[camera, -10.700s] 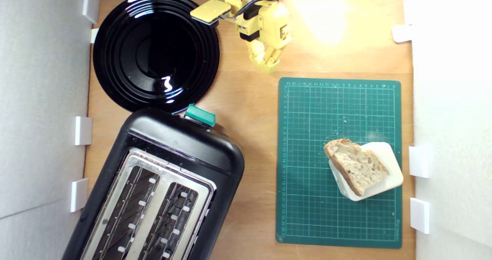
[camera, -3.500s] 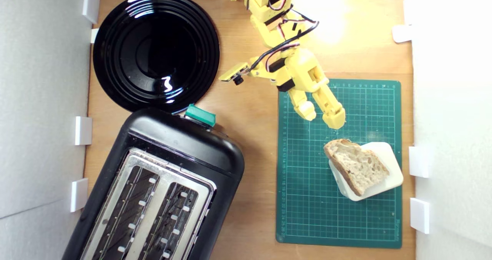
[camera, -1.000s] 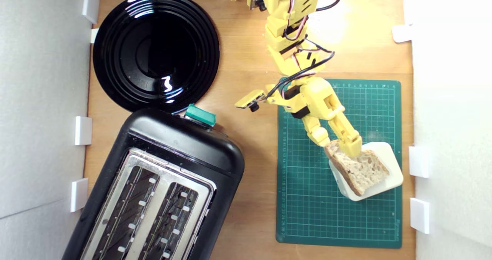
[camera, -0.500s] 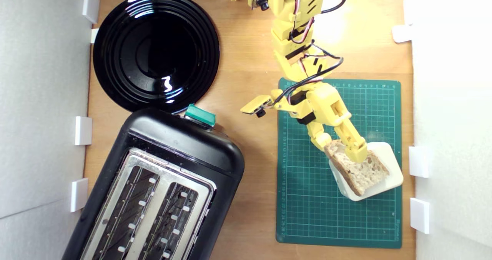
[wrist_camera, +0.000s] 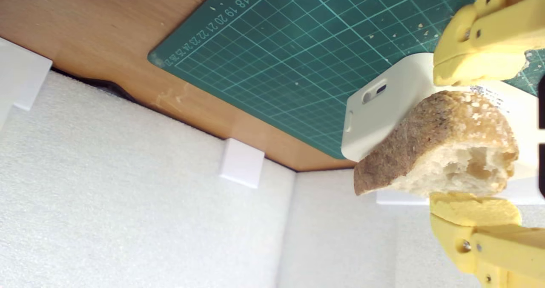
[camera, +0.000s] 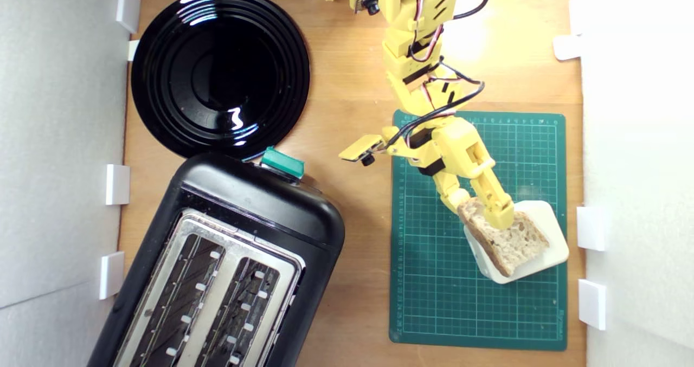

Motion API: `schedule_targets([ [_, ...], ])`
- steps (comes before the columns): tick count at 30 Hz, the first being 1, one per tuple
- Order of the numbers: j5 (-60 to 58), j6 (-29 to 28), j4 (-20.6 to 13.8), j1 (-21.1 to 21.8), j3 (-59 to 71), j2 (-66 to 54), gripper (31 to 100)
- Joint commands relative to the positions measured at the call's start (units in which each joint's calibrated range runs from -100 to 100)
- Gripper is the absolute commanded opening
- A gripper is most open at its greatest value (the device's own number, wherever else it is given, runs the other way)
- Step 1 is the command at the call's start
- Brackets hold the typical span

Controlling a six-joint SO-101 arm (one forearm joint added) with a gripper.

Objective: Pick bread and place in toaster

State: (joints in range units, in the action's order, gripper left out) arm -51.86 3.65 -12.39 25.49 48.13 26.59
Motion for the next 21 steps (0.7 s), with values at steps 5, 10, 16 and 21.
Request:
schedule_targets([
  [5, 0.07, -0.06, 0.43, 0.94, -2.33, -0.55, 69.2],
  [10, 0.07, -0.12, 0.43, 0.86, -2.24, -0.55, 63.5],
  [16, 0.07, -0.12, 0.43, 0.78, -1.87, -0.88, 58.2],
  [21, 0.16, 0.04, 0.43, 0.70, -1.69, -2.38, 57.8],
])
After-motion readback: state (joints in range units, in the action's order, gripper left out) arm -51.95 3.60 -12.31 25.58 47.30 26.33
